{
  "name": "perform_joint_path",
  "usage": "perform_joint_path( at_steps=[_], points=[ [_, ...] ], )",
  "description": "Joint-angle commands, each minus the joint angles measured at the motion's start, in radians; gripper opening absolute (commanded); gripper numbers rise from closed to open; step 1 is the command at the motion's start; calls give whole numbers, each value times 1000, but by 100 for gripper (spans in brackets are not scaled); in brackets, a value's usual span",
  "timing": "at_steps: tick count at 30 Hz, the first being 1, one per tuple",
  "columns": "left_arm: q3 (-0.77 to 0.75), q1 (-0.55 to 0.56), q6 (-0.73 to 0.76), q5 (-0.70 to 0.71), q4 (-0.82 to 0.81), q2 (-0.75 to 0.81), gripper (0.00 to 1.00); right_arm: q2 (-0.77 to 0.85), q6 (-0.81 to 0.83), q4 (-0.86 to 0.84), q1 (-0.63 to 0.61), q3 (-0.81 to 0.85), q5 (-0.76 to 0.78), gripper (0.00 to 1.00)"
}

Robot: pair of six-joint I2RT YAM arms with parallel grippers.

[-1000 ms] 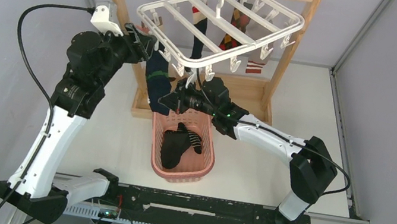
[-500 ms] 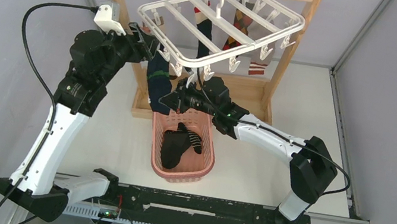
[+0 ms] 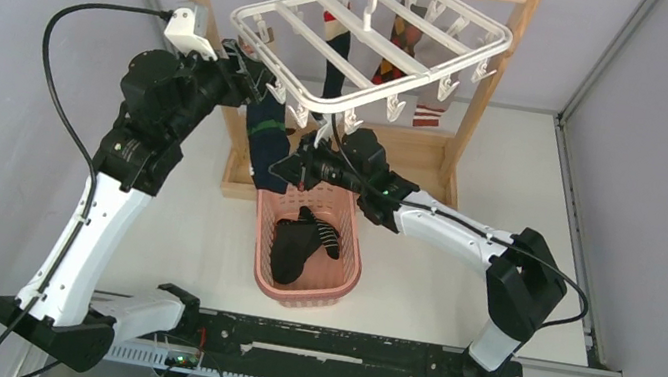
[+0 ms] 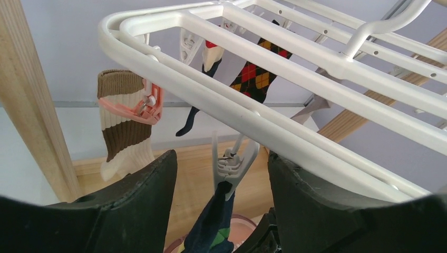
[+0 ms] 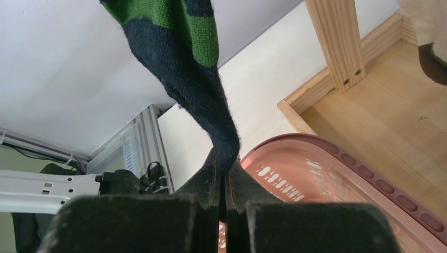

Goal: Remove the socks clipped to the hanger
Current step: Remove the sock from the hanger.

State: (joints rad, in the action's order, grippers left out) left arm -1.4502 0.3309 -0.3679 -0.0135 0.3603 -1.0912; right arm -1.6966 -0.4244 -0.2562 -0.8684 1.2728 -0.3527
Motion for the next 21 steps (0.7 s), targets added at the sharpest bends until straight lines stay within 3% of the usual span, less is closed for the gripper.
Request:
perform_joint_path(
  at_steps=[1,13,21],
  points=[
    [-87,12,-4,-1,-38,0,67,2,15,-13,5,49,-12,0],
    [-118,41,25,53,-40,-39,61,4,14,-10,4,44,-17,0],
    [-116,54,39,79,-35,-29,47,12,12,-13,5,23,-17,0]
  ],
)
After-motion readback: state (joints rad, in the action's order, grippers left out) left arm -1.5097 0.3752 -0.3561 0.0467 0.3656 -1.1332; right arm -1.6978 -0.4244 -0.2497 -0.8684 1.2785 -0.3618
